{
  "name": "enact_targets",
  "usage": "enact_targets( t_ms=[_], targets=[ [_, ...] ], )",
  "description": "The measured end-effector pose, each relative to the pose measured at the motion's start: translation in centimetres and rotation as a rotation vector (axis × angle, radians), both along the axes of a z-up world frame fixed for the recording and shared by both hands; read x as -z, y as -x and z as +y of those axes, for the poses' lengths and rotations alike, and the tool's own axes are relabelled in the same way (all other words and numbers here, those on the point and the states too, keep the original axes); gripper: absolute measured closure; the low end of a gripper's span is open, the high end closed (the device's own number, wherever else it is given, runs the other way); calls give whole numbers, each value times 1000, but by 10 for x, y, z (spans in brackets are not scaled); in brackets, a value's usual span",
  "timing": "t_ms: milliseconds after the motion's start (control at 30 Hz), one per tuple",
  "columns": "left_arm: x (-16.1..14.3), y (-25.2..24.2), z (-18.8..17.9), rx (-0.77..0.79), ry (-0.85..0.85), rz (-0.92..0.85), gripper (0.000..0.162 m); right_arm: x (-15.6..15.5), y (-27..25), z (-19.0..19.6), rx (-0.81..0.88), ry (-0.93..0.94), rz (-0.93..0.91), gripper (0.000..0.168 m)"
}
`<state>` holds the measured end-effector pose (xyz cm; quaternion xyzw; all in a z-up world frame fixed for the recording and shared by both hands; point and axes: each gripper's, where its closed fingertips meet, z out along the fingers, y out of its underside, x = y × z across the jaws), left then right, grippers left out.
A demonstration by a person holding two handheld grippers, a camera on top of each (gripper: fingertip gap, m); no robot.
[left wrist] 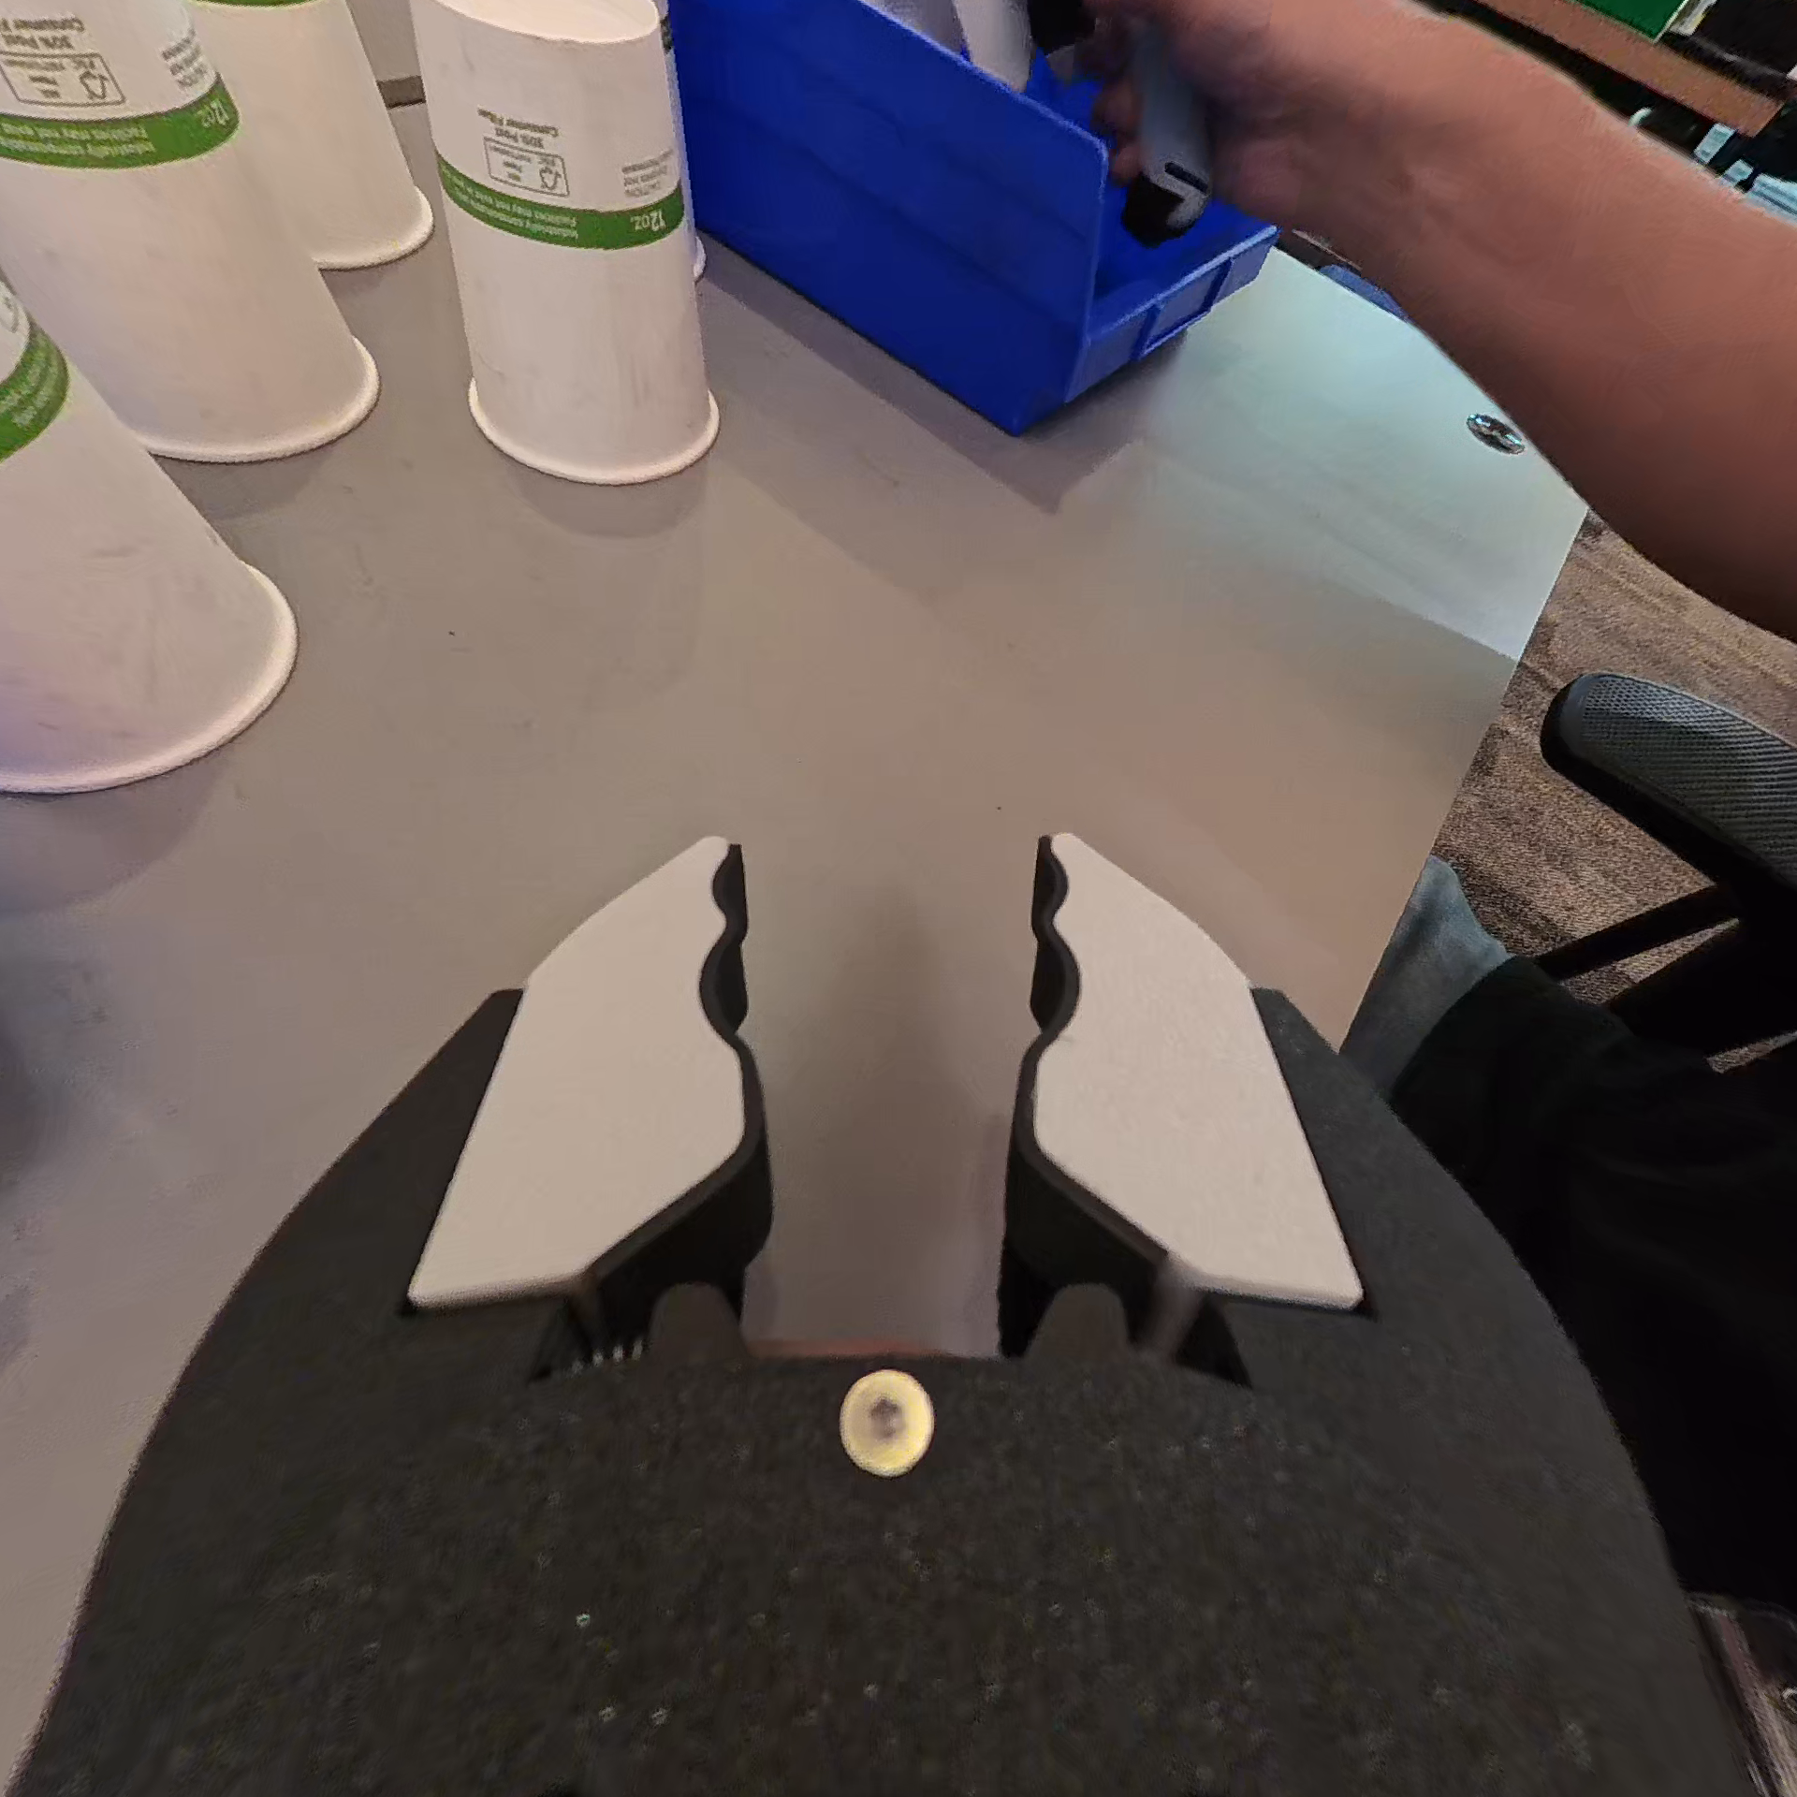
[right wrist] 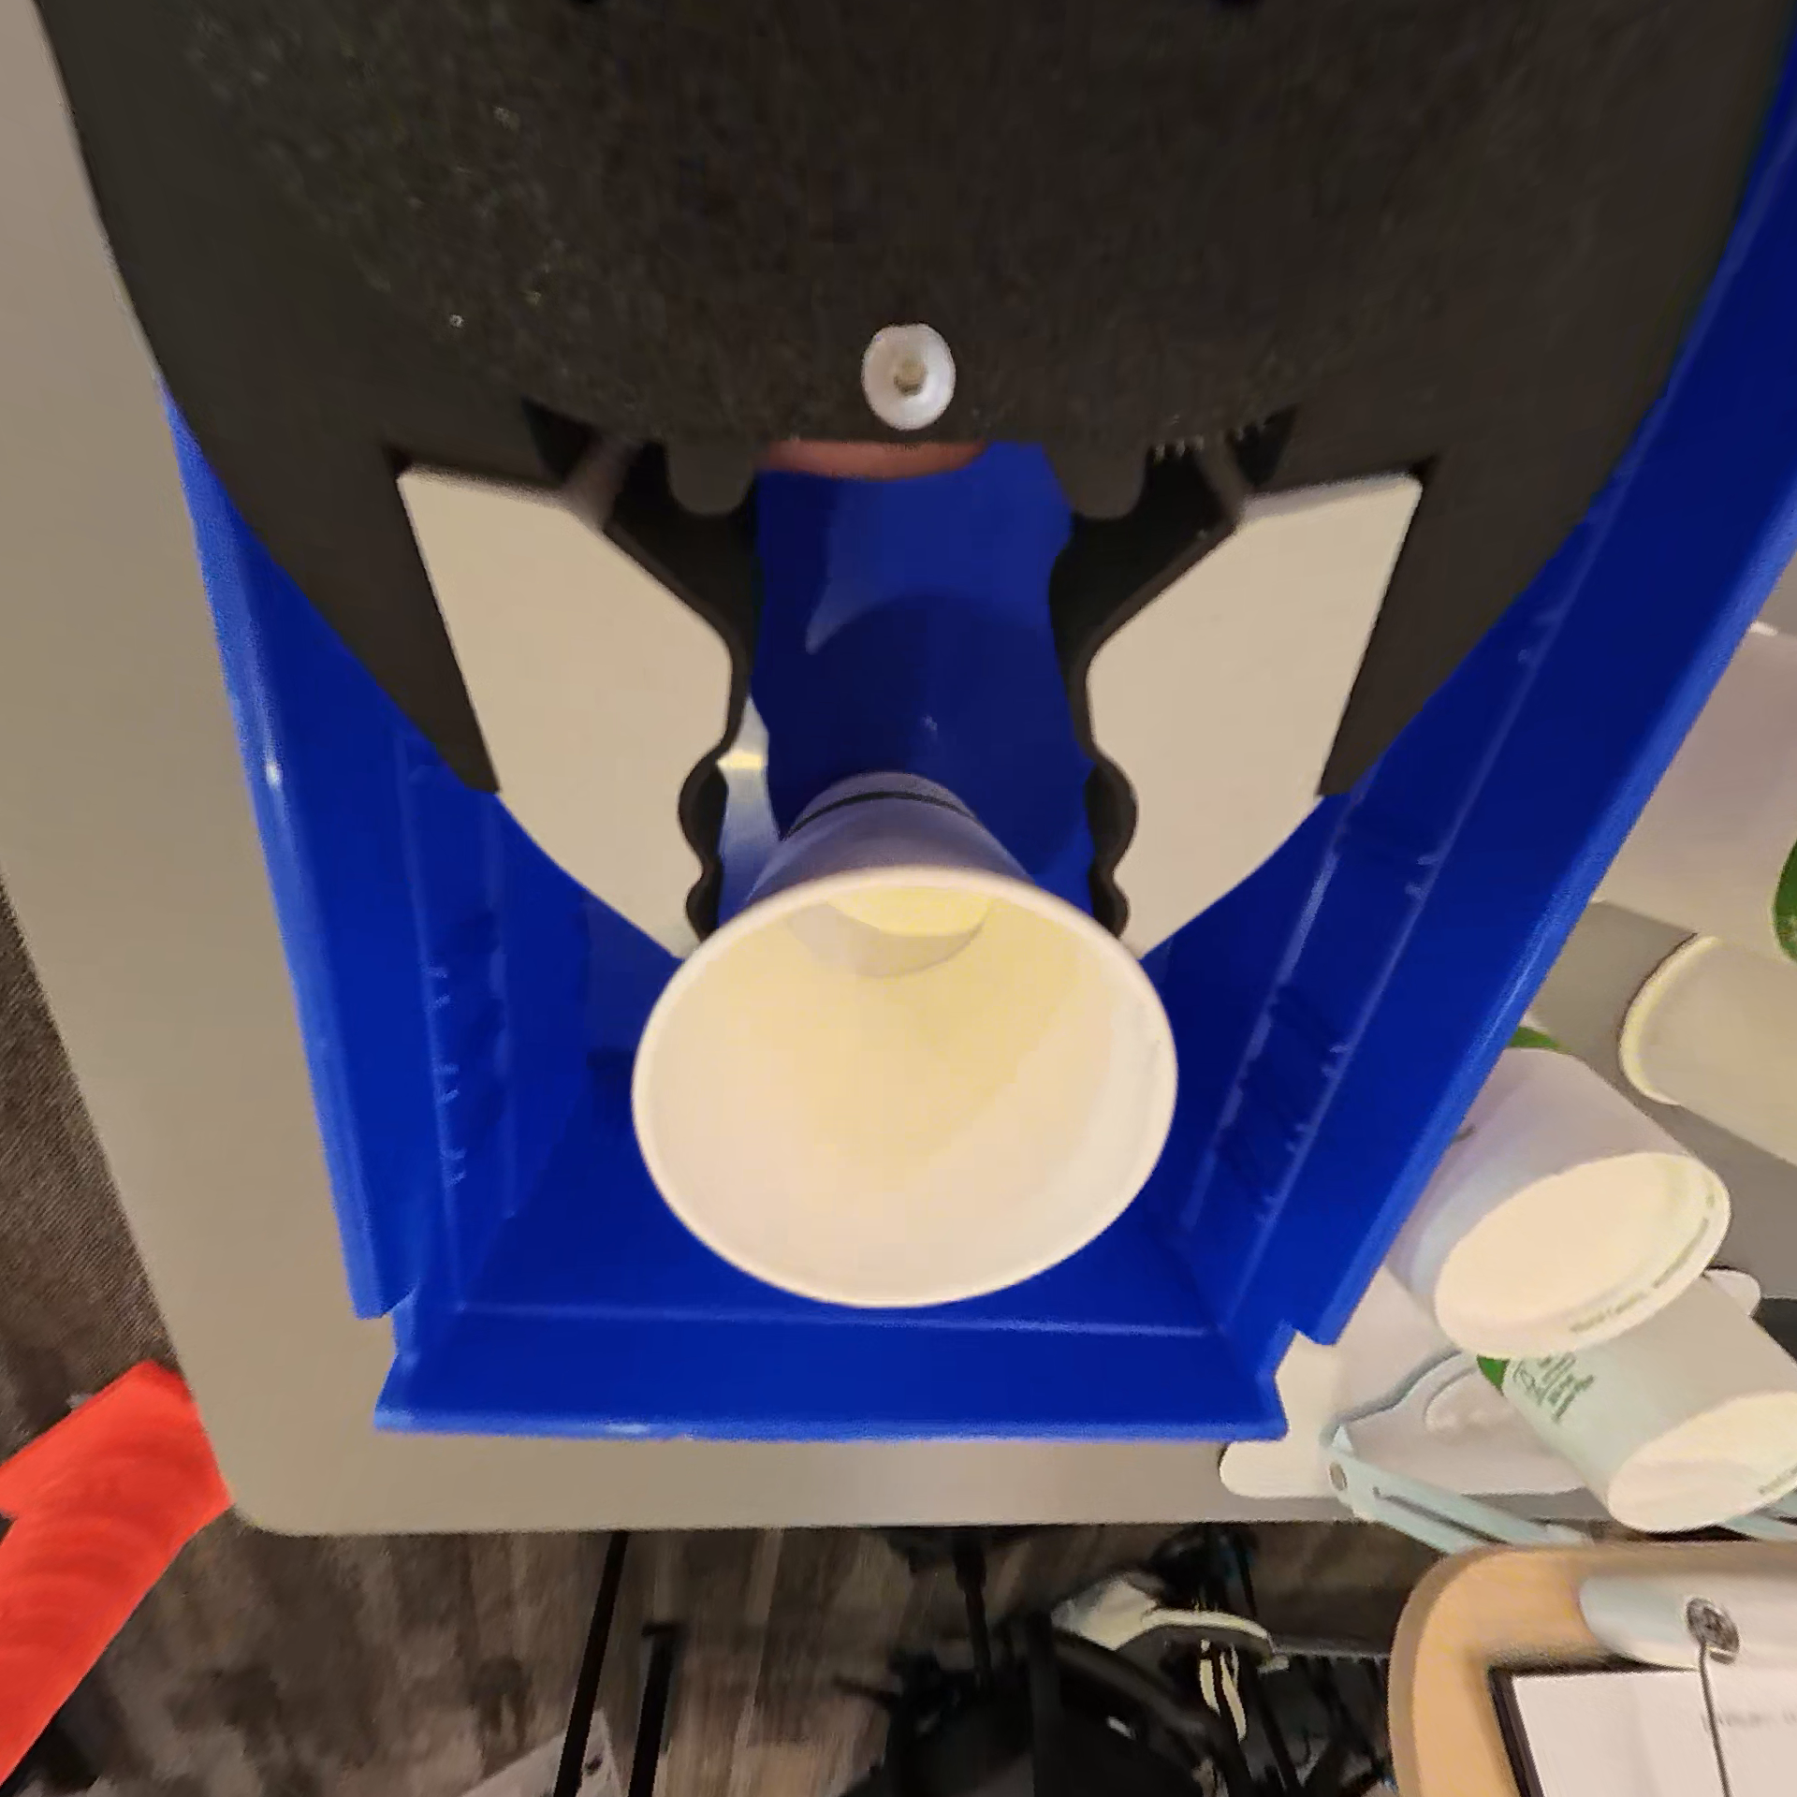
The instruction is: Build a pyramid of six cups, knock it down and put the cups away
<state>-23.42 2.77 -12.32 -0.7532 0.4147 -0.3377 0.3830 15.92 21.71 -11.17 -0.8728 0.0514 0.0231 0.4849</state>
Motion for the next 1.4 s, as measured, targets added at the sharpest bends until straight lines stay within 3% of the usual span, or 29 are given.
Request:
enact_targets(
  t_ms=[167, 267, 400, 467, 533, 667, 900, 1033, 1233, 1300, 1333, 1400],
  targets=[
    [3, -2, -3, 8, 32, 2, 103, 0, 3, -7, -2, 27, 54, 86],
    [6, -1, -4, 15, 44, 9, 102, -18, 14, -24, -18, -26, 46, 85],
    [10, 0, -5, 28, 64, 29, 99, -64, 77, -73, -136, -258, 133, 88],
    [10, 0, -5, 32, 116, 34, 92, -65, 108, -106, -188, -290, 35, 80],
    [-1, 3, 3, 14, 156, 19, 83, -67, 138, -134, -224, -339, 14, 84],
    [-47, 23, 49, -11, 77, 68, 81, -42, 227, -179, -477, -306, 158, 84],
    [-97, 54, 156, 91, -195, 499, 76, -11, 270, -189, -614, -288, -18, 86],
    [-72, 53, 198, 209, -214, 780, 60, 0, 268, -188, -618, -253, -42, 88],
    [-16, 29, 227, 313, -179, 1041, 54, 5, 264, -187, -611, -220, 23, 90],
    [-1, 28, 227, 342, -118, 1072, 63, 6, 262, -189, -608, -210, 47, 91],
    [4, 28, 225, 362, -85, 1072, 80, 6, 261, -189, -606, -208, 56, 92],
    [-1, 25, 229, 338, -87, 1025, 80, 7, 258, -189, -600, -205, 58, 92]
  ],
)
